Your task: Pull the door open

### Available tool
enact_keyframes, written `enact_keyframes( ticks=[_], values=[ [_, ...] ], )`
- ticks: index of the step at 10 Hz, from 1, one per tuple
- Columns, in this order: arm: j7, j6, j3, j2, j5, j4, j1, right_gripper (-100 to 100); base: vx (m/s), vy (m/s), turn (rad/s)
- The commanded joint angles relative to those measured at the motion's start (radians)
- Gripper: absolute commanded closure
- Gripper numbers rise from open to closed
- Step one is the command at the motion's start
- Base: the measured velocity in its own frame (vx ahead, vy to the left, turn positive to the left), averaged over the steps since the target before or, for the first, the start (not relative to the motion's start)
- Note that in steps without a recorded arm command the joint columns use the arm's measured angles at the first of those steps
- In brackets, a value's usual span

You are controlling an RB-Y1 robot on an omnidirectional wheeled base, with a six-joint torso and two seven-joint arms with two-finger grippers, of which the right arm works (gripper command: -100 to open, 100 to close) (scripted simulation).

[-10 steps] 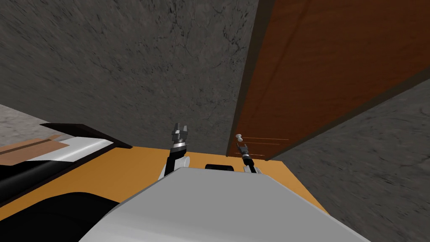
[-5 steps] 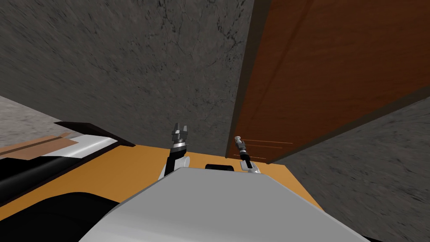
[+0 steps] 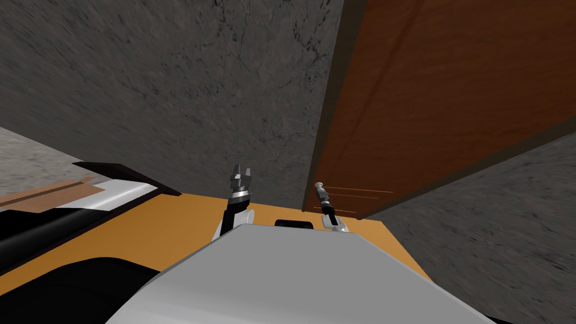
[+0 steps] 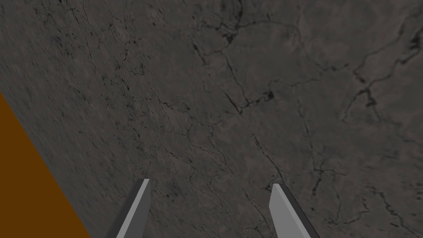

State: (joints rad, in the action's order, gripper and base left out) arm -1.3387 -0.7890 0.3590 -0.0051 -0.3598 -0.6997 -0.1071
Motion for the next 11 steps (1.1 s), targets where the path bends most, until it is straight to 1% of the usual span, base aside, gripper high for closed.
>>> enact_keyframes(
  ticks=[1,2,8,11],
  values=[
    [0.0,-0.001,0.001,-0.001,0.0,0.0,0.001,100,0.0,0.0,0.0],
    [0.034,0.002,0.001,-0.006,0.019,0.004,0.015,100,-0.053,0.001,0.212],
    [0.119,0.003,0.0,-0.019,0.065,0.01,0.042,100,-0.066,-0.004,0.104],
    [0.184,0.003,-0.002,-0.027,0.099,0.011,0.057,100,-0.05,-0.001,0.12]
  ],
)
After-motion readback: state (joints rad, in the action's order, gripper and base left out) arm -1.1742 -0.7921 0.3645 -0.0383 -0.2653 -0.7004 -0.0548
